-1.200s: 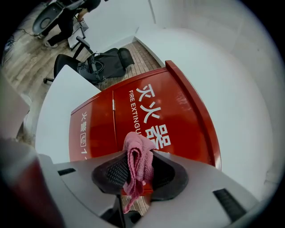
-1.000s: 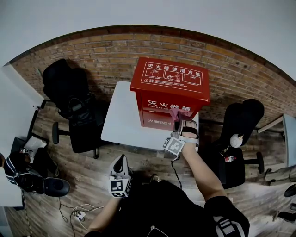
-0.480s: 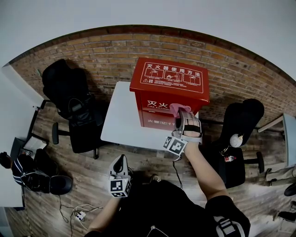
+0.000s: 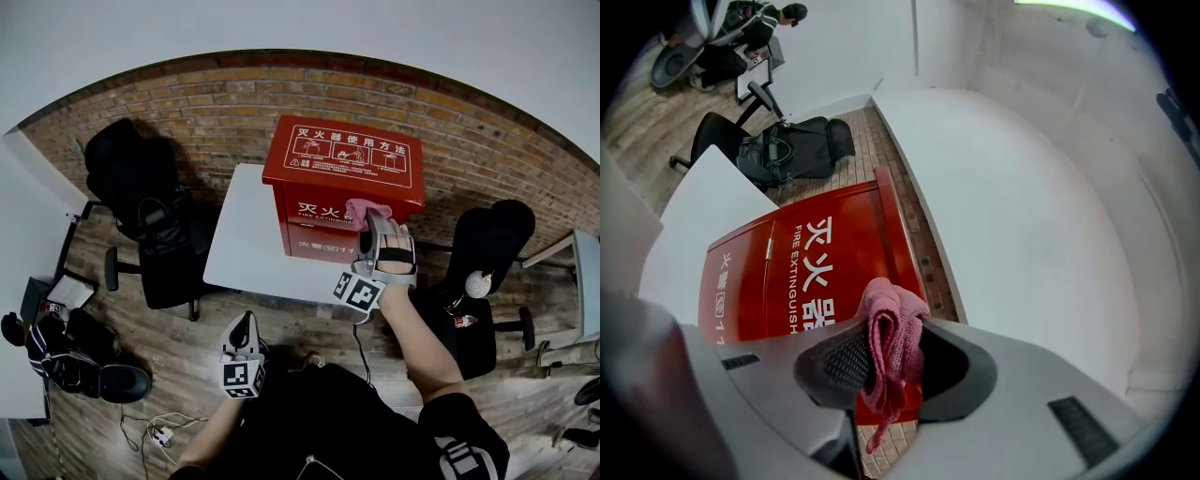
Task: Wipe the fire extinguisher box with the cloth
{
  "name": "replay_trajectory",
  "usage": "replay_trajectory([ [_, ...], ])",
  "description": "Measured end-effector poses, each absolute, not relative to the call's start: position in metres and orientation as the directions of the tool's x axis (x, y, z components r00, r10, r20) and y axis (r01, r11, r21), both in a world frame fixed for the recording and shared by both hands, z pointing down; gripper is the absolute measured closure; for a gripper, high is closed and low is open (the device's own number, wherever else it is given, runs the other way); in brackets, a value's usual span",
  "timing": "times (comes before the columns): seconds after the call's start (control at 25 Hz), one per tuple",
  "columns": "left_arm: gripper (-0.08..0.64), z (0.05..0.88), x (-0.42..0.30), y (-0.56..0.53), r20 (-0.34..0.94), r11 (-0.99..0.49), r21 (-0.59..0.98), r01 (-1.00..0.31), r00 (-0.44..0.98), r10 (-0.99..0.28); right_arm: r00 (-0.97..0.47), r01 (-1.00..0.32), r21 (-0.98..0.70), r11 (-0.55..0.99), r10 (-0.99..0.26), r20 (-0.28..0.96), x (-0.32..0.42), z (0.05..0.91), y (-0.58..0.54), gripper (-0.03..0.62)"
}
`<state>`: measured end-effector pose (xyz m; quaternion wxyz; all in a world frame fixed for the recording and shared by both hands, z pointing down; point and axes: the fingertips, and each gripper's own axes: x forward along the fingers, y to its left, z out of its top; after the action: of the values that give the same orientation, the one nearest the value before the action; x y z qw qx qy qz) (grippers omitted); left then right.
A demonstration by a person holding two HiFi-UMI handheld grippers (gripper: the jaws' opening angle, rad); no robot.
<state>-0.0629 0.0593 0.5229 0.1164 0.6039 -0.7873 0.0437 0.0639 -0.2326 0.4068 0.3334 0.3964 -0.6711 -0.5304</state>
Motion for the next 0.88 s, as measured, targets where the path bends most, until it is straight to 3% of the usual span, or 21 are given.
replay_trajectory([
  [0.88,0.538,0.528,-0.075,0.071,0.243,0.3,0.07,-0.951,-0.275,-0.93,-0.527,-0.156,0.979,0.129,-0.849,0.028,0.011,0.403,-0.213,0.469],
])
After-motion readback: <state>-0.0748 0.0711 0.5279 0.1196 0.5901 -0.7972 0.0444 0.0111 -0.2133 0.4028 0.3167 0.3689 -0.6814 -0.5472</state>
